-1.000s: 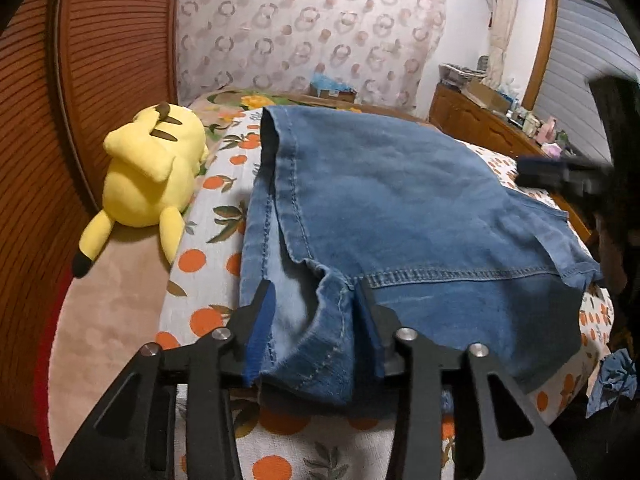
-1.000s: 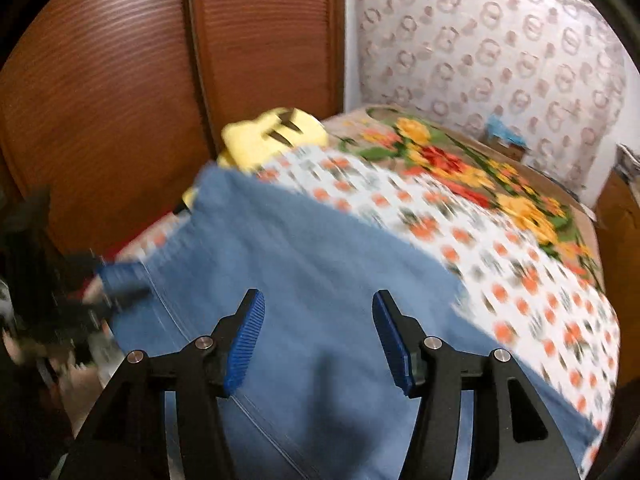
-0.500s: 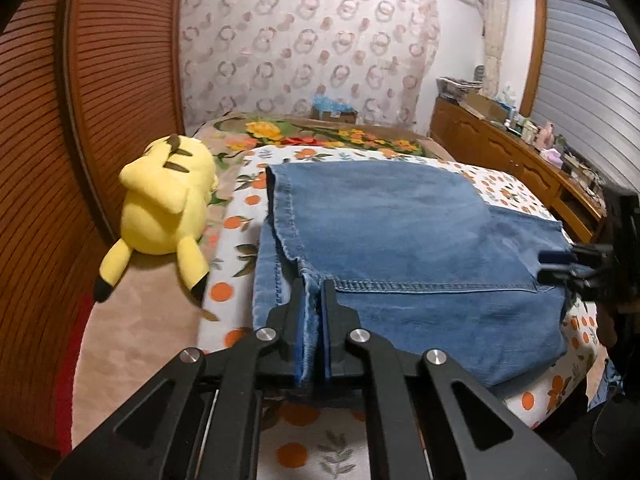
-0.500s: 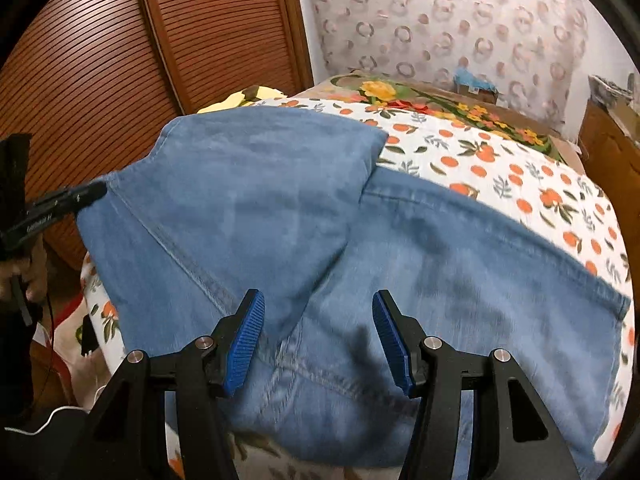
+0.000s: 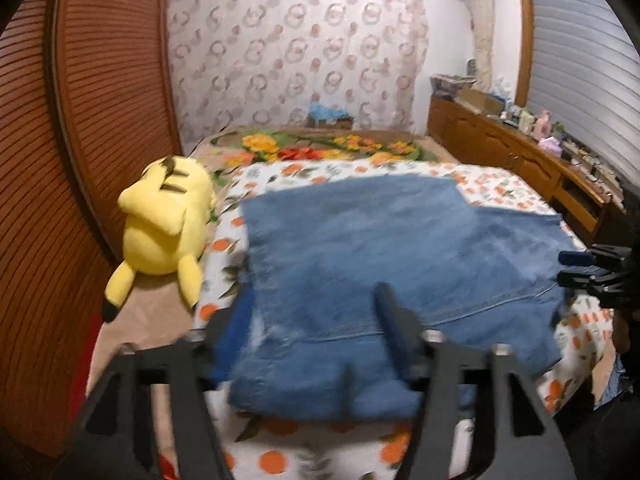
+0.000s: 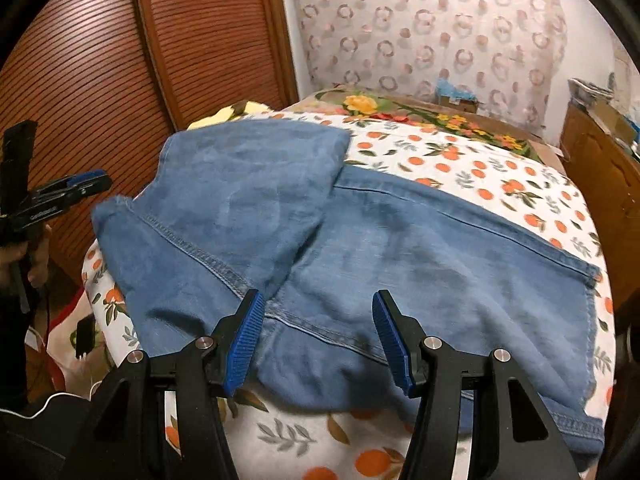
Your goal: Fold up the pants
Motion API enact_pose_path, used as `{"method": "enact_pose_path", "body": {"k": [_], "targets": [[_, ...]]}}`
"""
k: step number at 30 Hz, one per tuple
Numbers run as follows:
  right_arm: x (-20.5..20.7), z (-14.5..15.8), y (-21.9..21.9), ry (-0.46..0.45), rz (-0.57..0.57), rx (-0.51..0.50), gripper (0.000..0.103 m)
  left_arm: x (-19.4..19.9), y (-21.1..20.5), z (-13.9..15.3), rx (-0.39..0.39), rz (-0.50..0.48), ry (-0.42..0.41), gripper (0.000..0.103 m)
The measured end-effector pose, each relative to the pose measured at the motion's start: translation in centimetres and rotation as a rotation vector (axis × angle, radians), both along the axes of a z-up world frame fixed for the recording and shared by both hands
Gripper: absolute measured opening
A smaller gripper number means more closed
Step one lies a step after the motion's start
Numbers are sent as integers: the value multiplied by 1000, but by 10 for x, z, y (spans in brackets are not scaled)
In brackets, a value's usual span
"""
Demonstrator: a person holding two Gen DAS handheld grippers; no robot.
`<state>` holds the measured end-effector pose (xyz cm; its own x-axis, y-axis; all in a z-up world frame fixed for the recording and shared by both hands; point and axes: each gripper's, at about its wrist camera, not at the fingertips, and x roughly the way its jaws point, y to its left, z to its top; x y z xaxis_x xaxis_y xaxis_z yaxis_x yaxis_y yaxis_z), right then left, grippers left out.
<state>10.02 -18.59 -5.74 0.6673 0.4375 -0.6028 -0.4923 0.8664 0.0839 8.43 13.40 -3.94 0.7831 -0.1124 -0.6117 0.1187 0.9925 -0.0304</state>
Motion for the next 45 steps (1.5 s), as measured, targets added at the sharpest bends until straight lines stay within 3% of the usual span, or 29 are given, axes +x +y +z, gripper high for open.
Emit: {"method": "enact_pose_path", "body": {"k": [1,10,19,27,32,45], "targets": [[-2,0,-5,-5,-13,3,58,0,-5,3,-16,-11,-14,83],[-24,2,-55,-40,-140,18,58,24,-72,-2,-65,-72,3,83],[-39,-2,-105,-79,-303,-10,58,39,-115,-16,-33,-124,38,83],[-49,-14,-135,-125,-441,-77,58,52,-146,-42,25,-166,123,83],[-50,-19,-146,-71,-455,-64,58,57,-159,-59,56,-168,211,83],[-42,-24,-166,-13,-424,-3,58,47,-167,-62,110,-143,201,83]]}}
